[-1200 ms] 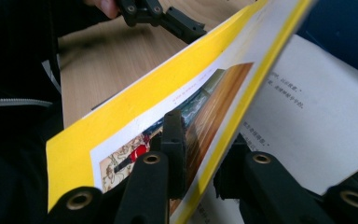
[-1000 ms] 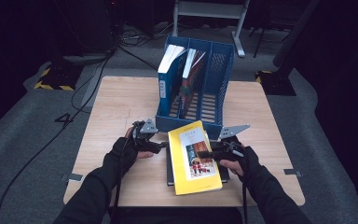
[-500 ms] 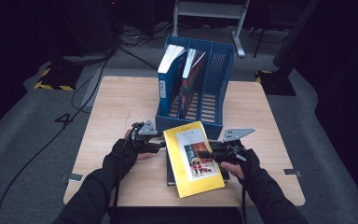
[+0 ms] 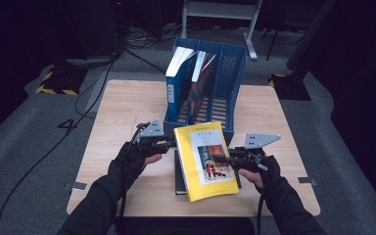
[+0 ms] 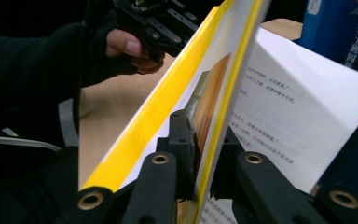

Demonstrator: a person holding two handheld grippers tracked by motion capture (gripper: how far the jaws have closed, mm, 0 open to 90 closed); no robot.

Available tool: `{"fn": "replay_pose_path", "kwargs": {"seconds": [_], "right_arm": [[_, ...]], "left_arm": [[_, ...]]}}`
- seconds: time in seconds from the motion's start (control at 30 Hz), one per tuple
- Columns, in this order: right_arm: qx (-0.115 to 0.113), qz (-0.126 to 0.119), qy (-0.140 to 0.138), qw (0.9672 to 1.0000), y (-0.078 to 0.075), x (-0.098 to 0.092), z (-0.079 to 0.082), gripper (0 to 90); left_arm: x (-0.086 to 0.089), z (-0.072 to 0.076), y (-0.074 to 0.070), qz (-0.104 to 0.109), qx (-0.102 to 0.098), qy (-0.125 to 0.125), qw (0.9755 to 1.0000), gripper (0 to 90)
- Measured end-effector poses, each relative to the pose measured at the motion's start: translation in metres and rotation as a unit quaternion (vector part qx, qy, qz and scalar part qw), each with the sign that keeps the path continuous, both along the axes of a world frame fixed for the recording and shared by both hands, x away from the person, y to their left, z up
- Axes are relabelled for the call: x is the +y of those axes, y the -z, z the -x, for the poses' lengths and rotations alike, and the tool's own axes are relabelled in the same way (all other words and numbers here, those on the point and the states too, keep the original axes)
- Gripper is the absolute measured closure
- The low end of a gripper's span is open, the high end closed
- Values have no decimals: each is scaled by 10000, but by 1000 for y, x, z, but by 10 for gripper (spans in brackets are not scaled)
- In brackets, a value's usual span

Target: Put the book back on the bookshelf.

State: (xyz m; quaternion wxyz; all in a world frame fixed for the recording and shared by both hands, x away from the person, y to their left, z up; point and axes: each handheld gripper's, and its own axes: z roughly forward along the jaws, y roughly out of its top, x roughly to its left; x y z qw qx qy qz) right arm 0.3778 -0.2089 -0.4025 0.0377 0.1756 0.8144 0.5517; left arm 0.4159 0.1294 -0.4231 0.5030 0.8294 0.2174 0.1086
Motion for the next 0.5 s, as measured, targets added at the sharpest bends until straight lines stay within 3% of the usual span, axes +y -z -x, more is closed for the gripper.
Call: {"fn": "replay_pose_path", "kwargs": {"seconds": [0.1,0.3,0.4,0.5], "right_arm": [[-61,1,-59,10000,-2,1,-2,798],[-171,63,-333,9993,-5,6,-2,767],[-270,180,-161,9993,-7,11,-3,797],[-308,136,-105,9994,-7,11,-2,829]], "left_arm": [[1,-2,-3,212,77,56,9997,860],[0,1,-11,329,21,205,9992,898],[-3,3,-18,297,-28,180,9994,900],[-2,4,-22,338,-13,145,9993,900]]}}
